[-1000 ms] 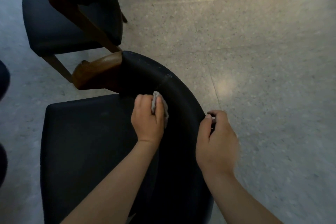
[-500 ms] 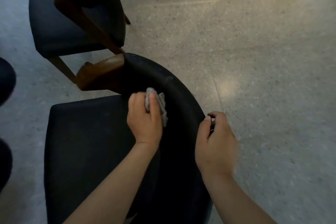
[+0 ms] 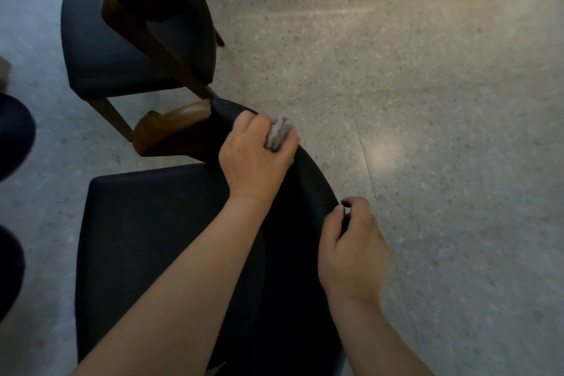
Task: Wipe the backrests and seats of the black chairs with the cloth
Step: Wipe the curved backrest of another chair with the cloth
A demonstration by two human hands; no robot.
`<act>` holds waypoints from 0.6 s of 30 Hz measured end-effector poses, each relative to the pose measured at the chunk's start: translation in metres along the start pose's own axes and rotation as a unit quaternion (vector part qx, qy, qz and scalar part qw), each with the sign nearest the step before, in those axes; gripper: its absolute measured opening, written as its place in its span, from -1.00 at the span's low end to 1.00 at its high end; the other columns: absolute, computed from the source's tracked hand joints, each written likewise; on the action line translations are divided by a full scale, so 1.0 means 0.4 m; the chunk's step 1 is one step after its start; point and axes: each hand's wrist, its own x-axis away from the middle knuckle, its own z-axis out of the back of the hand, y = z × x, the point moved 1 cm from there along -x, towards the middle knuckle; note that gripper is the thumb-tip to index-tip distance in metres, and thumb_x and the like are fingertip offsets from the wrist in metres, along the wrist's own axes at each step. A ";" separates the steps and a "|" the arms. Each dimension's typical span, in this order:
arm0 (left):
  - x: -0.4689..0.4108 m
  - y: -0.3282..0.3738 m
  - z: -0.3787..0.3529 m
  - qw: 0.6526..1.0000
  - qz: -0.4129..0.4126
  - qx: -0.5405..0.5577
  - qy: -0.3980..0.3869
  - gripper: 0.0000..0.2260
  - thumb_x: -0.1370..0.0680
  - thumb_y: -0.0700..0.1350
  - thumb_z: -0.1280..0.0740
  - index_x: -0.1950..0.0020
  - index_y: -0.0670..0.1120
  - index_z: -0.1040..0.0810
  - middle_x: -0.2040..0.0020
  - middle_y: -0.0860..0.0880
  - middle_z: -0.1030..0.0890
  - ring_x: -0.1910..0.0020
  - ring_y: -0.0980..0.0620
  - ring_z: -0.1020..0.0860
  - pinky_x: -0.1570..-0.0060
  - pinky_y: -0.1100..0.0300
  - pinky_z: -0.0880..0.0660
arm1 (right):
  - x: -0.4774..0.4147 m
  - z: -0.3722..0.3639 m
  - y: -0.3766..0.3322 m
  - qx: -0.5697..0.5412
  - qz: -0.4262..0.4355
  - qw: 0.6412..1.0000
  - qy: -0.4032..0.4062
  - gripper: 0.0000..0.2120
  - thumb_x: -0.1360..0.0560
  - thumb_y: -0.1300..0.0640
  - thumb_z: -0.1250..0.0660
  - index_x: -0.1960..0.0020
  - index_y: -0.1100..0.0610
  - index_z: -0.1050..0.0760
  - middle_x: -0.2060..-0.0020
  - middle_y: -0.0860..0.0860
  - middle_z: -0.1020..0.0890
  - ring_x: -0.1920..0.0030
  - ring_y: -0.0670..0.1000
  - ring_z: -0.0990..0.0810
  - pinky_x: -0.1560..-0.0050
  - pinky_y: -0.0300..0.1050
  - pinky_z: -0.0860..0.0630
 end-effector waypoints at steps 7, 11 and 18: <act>0.015 -0.014 -0.025 0.991 0.101 0.036 0.080 -0.73 -0.52 0.11 -0.32 0.24 -0.05 -0.45 0.20 0.03 -0.45 0.31 0.13 -0.39 0.32 0.34 -0.34 | 0.000 0.000 0.005 -0.026 -0.005 0.999 -0.018 -0.58 -0.52 -0.11 0.01 -0.04 0.11 -0.51 0.23 -0.03 -0.61 0.30 0.06 -0.57 0.35 -0.16 -0.29; 0.030 -0.019 -0.036 0.980 0.150 0.068 0.111 -0.69 -0.52 0.14 -0.28 0.23 -0.08 -0.47 0.20 -0.01 -0.48 0.29 0.09 -0.44 0.26 0.28 -0.41 | 0.001 0.000 0.011 -0.043 -0.010 0.999 -0.030 -0.57 -0.52 -0.12 0.03 -0.04 0.11 -0.51 0.20 -0.03 -0.62 0.27 0.06 -0.58 0.31 -0.16 -0.29; 0.104 -0.099 -0.068 0.952 0.256 0.091 0.141 -0.70 -0.61 0.04 -0.23 0.29 -0.03 -0.35 0.23 -0.03 -0.47 0.31 0.20 -0.40 0.30 0.41 -0.30 | -0.002 -0.004 0.031 -0.106 -0.014 0.991 -0.076 -0.70 -0.60 -0.05 -0.06 -0.11 0.07 -0.49 0.21 -0.08 -0.59 0.26 -0.07 -0.54 0.32 -0.17 -0.38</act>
